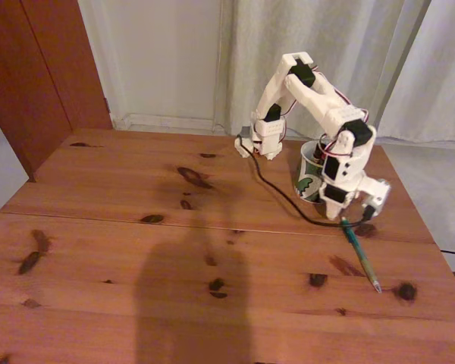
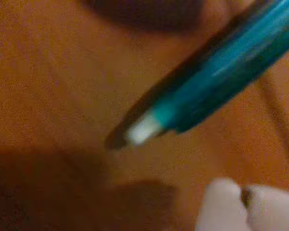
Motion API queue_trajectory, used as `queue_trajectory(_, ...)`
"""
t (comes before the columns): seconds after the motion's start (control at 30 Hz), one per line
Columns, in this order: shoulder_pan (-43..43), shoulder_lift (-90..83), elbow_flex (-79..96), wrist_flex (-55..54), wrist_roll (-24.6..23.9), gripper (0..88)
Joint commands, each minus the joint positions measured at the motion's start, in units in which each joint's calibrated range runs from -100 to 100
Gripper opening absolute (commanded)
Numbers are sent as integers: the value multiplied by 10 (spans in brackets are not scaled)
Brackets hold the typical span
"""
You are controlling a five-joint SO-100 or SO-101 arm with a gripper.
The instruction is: Clean up the desk and place the pens and markers into the cup
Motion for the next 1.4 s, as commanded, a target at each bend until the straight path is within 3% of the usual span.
queue_trajectory(0.0,-1,-11,-78,-8,-9,9)
queue_trajectory(0.2,0,-6,-134,-8,-34,9)
queue_trajectory(0.83,6,47,-155,-90,-42,9)
queue_trajectory(1.37,16,48,-146,-91,-56,11)
